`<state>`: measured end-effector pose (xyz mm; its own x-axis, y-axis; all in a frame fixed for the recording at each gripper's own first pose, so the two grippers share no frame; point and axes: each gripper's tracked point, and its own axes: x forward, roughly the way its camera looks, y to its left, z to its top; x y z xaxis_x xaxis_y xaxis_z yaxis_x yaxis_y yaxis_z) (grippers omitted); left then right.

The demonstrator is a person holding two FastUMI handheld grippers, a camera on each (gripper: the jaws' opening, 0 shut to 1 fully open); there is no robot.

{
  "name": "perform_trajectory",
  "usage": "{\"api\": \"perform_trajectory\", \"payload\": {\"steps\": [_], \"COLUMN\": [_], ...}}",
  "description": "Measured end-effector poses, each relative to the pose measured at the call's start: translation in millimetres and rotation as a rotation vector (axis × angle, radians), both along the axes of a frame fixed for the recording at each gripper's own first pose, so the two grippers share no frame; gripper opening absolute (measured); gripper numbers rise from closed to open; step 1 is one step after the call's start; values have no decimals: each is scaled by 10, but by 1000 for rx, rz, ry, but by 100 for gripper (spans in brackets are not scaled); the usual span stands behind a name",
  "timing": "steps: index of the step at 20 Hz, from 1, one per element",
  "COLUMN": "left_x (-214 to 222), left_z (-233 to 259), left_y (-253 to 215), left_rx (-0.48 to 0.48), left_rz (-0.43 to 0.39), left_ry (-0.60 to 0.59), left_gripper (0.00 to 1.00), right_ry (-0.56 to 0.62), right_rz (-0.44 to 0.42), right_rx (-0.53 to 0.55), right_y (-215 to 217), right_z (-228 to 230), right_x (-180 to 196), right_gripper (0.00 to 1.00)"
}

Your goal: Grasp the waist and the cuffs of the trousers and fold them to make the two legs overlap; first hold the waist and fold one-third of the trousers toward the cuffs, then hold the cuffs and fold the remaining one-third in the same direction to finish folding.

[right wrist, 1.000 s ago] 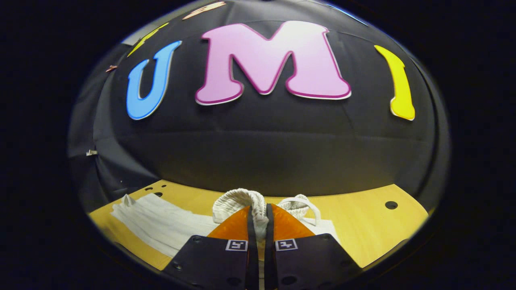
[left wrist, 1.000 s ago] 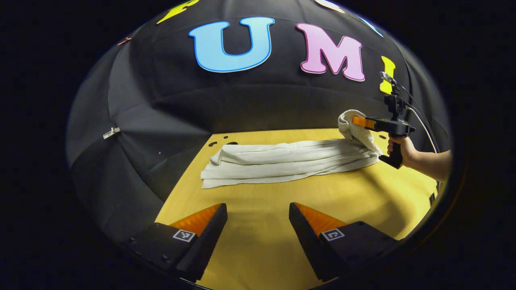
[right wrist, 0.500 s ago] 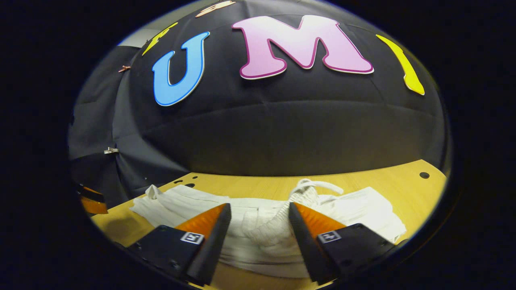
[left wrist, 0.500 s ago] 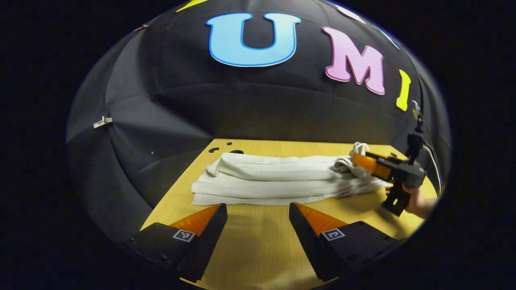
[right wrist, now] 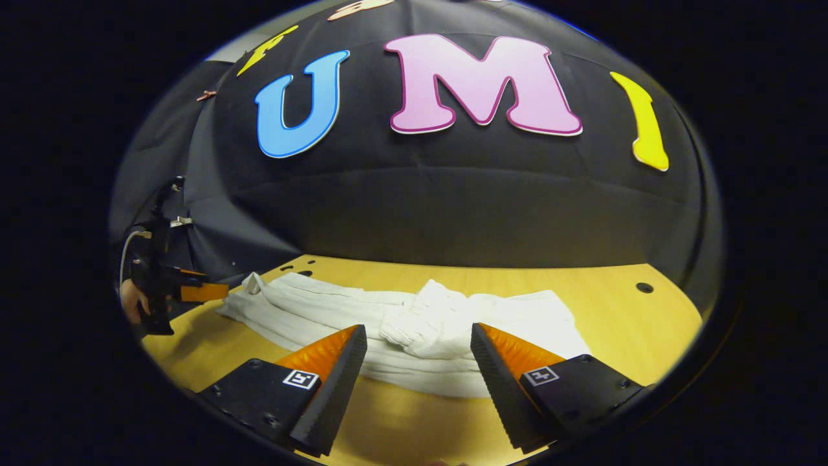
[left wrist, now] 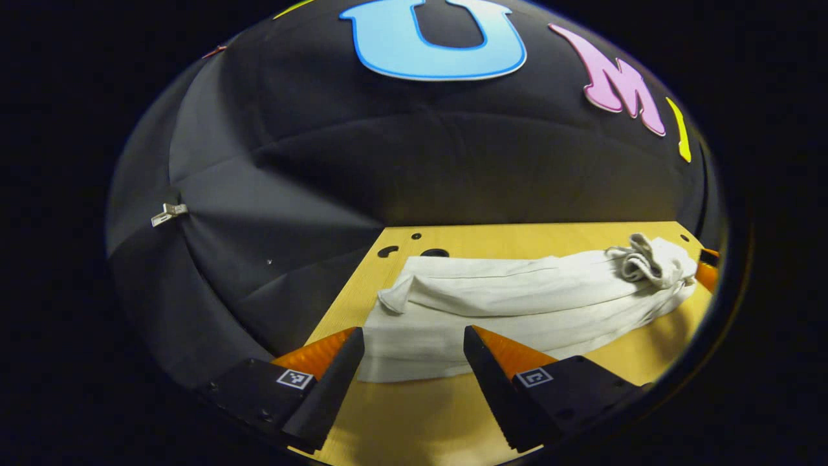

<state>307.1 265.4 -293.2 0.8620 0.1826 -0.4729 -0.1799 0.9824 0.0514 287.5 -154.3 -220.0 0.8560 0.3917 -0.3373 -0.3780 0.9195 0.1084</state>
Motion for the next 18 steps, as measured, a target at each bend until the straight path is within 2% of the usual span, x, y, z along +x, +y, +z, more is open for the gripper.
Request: {"api": "perform_trajectory", "payload": {"steps": [3,5,9,11,14,17,18], "left_x": [172,218,245,226,213,236,236], "left_z": [-154,-379,-595,-677,-672,-711,-682], "left_y": [213,274,309,237,247,232,195], "left_rx": [-49,-92,-100,-163,-169,-174,-177], "left_rz": [69,100,127,146,147,142,136], "left_ry": [22,82,120,144,144,150,149], "left_gripper": [98,98,98,98,99,99,96], "right_ry": [49,105,197,238,288,322,315], "right_rz": [-14,3,-17,-19,0,-53,-75], "right_rx": [-93,-138,-138,-173,-181,-158,-144], "right_y": [-331,-454,-678,-859,-1069,-1370,-1435], "right_z": [-111,-223,-247,-203,-110,63,158], "right_x": [-264,-501,-827,-912,-875,-590,-475], "right_gripper": [98,98,98,98,98,98,98]}}
